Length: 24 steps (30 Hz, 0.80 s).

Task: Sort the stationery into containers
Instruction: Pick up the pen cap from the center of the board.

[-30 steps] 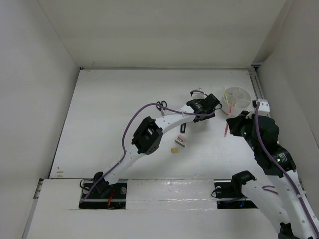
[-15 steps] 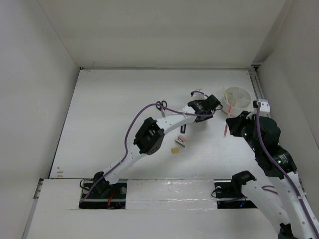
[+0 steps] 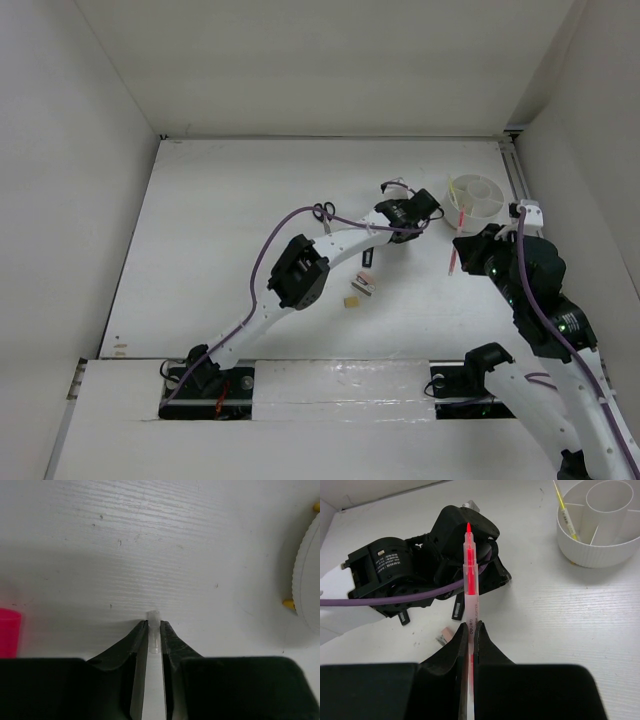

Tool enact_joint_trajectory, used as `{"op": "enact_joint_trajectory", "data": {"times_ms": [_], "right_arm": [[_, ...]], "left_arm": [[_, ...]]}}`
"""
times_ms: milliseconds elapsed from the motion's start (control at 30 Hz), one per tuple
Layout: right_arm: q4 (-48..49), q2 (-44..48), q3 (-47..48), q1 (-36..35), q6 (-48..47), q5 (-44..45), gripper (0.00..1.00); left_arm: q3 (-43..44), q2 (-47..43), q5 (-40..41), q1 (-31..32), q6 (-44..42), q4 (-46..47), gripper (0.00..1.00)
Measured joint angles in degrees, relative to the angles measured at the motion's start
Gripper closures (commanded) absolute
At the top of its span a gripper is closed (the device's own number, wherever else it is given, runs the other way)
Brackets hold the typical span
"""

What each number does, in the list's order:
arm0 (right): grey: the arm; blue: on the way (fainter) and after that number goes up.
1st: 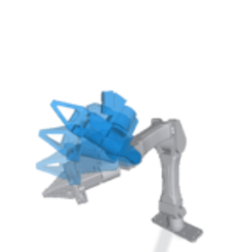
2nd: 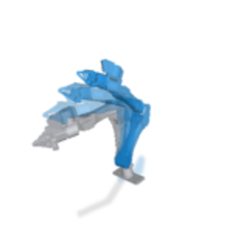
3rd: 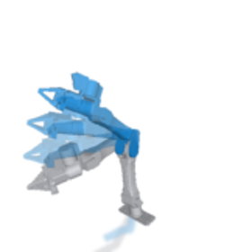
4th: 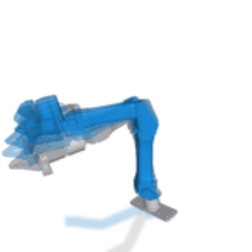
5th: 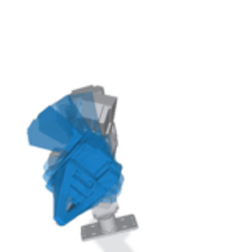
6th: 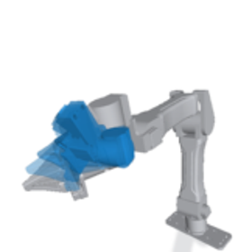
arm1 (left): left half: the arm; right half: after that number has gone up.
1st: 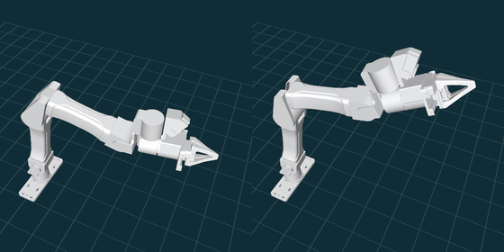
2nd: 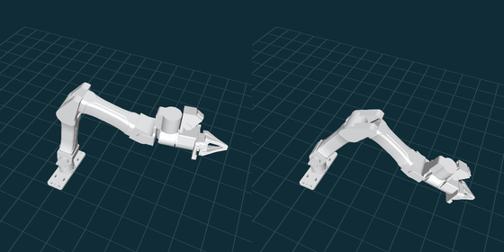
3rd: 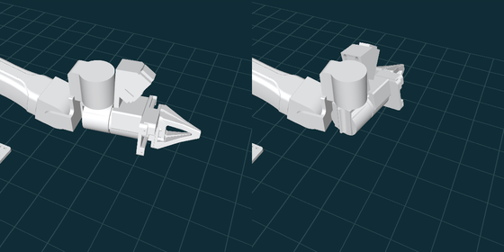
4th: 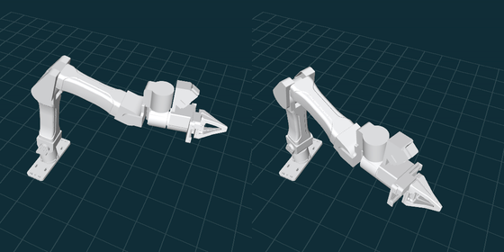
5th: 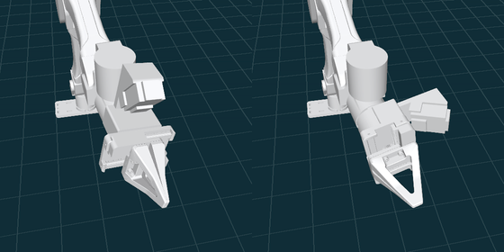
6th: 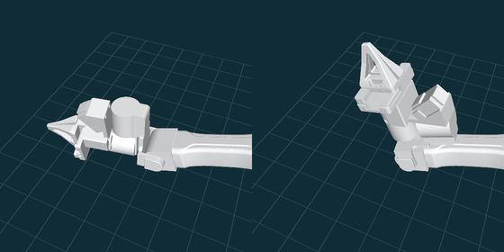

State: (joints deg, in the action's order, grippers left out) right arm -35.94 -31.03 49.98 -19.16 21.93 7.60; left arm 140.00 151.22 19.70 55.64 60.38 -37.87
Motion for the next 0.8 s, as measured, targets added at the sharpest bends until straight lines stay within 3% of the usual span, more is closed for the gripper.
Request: {"op": "enact_joint_trajectory", "data": {"times_ms": [167,567,733,800], "right_arm": [[0.02,0.37,0.0,0.0,0.0,-0.22,1.0],[0.39,0.37,0.0,0.0,0.0,-1.51,1.0],[0.39,0.85,0.0,0.0,0.0,-1.66,1.0],[0.39,1.09,0.0,0.0,0.0,-1.66,1.0]], "left_arm": [[0.0,0.02,-0.66,-0.28,-0.55,0.17,0.98],[-1.2,-0.11,-3.39,-1.03,-3.5,2.8,0.98],[-1.7,-0.22,-4.5,-1.14,-4.98,3.91,0.93],[-1.77,-0.22,-4.74,-1.18,-5.4,4.07,1.0]]}}
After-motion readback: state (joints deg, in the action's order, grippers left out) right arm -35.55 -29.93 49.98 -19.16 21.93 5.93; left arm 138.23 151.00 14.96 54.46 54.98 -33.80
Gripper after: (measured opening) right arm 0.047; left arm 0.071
